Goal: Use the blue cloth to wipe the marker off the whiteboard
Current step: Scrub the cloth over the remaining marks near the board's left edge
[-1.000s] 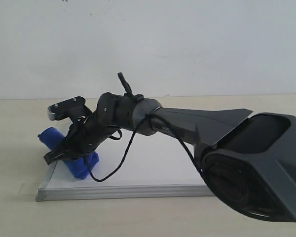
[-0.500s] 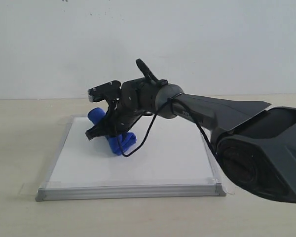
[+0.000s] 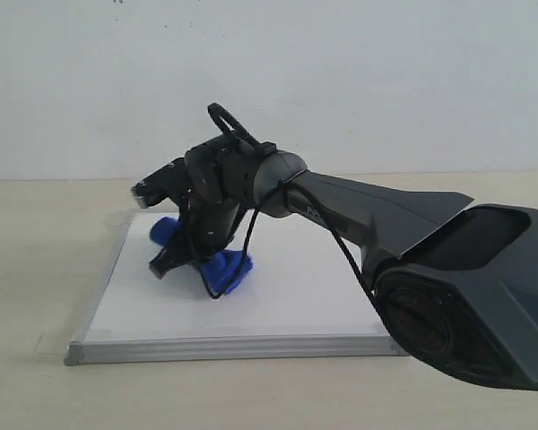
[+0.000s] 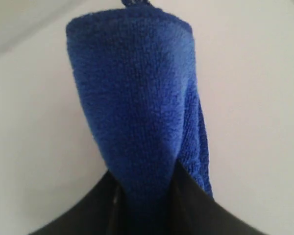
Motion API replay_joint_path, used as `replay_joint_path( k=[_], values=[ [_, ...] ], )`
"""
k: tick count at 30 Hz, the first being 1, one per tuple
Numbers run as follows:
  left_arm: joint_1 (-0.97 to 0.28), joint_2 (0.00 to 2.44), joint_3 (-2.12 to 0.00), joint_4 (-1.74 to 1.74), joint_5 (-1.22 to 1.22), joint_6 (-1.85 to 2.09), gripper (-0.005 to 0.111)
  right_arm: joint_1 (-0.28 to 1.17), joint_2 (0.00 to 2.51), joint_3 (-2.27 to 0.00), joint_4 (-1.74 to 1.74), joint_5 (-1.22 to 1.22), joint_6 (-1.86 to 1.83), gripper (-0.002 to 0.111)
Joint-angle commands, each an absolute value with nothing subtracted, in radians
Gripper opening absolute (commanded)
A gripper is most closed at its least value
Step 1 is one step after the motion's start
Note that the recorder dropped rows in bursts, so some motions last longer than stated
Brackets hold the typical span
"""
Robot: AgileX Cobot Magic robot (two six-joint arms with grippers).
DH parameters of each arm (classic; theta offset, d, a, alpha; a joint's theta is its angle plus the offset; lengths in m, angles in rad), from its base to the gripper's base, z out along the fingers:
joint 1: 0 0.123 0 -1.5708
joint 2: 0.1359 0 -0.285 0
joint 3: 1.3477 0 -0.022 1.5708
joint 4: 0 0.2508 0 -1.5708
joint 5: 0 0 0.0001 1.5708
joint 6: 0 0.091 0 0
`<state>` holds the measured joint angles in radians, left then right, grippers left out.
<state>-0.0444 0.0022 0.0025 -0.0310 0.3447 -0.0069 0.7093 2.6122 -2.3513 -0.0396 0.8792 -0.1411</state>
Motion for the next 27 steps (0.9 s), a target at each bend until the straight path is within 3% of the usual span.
replay_joint_path(
  k=[1, 3, 7, 11, 15, 22, 27],
  values=[
    [-0.042, 0.0, 0.0, -0.041, 0.337, -0.006, 0.004, 0.692, 2.627, -2.352, -0.367, 0.956, 0.055, -0.001],
    [-0.042, 0.0, 0.0, -0.041, 0.337, -0.006, 0.004, 0.696, 2.627, -2.349, -0.289, 0.954, 0.04, -0.001],
    [-0.042, 0.0, 0.0, -0.041, 0.337, -0.006, 0.004, 0.712, 2.627, -2.349, 0.182, 0.942, -0.23, -0.001],
    [-0.042, 0.0, 0.0, -0.041, 0.337, -0.006, 0.004, 0.72, 2.627, -2.349, 0.325, 0.951, -0.301, -0.001],
    [-0.042, 0.0, 0.0, -0.041, 0.337, -0.006, 0.004, 0.712, 2.627, -2.349, 0.194, 1.002, -0.261, -0.001],
    [-0.042, 0.0, 0.0, -0.041, 0.337, -0.006, 0.004, 0.708, 2.627, -2.349, -0.505, 1.184, 0.103, -0.001],
    [-0.042, 0.0, 0.0, -0.041, 0.337, -0.006, 0.004, 0.708, 2.627, -2.349, -0.51, 1.211, 0.132, -0.001]
  ],
)
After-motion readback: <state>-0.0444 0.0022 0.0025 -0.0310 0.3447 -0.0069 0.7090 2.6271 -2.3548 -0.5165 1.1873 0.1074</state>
